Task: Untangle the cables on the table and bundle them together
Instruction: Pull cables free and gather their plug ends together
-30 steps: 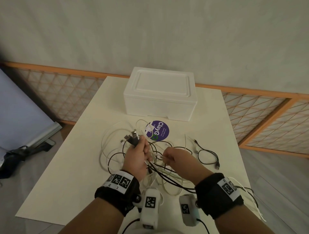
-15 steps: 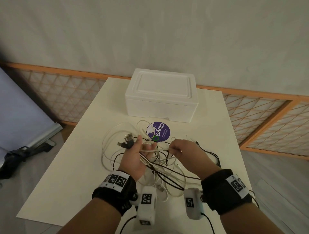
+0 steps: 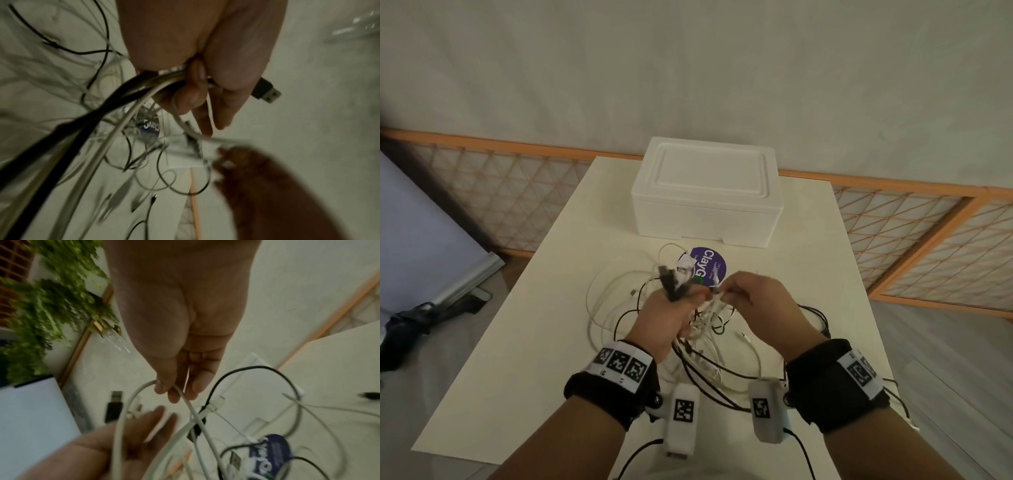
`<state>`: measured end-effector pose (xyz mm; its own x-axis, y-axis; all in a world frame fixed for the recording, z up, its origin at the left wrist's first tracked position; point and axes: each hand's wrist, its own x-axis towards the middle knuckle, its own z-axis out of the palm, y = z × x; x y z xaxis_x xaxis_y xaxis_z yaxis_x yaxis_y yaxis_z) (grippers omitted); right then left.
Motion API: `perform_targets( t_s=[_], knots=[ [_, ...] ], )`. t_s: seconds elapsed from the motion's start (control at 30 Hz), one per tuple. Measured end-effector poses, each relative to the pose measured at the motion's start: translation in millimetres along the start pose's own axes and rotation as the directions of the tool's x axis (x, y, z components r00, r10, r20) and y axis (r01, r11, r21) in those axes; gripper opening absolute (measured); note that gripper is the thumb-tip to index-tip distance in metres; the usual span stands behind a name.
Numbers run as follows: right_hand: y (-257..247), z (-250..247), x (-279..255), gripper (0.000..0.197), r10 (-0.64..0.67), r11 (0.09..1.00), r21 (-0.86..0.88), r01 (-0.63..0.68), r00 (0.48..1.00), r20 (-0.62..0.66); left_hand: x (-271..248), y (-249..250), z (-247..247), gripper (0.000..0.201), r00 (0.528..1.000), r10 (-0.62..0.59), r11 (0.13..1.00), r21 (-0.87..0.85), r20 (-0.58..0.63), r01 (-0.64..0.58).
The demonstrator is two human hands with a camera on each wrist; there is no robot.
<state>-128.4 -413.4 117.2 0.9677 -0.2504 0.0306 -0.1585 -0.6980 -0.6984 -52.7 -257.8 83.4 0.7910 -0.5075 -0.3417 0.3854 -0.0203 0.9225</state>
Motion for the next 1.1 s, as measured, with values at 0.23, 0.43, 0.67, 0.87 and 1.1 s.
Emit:
perform_targets(
  t_s=[0.23,0.43,0.67,0.87,1.1],
  knots=[
    [-15,-2,1,0.014,-0.056,0.995,0.083,0.062,0.995,-0.078,0,5,13,0.007,0.999,0.050,0.990,0.133,0.006,-0.051],
    [-10,6,-3,0.025,0.016,0.948,0.316,0.022,0.993,-0.119,0,6,14,0.003,0.993,0.117,0.977,0.182,-0.007,-0.114],
    [-20,11,-1,0.022,-0.109,0.906,0.372,0.200,0.962,-0.252,5,6,15,0.022,0.997,0.041,0.991,0.127,-0.058,-0.034],
    [13,28,6,0.021,-0.051,0.998,0.049,0.043,0.981,0.189,-2,20,15,0.008,1.000,0.025,0.925,-0.379,0.011,-0.019],
    [0,22,14,0.013,-0.064,0.929,0.355,0.103,0.991,-0.120,7,-8,6,0.024,0.999,-0.033,0.999,-0.010,0.003,0.033]
  ],
)
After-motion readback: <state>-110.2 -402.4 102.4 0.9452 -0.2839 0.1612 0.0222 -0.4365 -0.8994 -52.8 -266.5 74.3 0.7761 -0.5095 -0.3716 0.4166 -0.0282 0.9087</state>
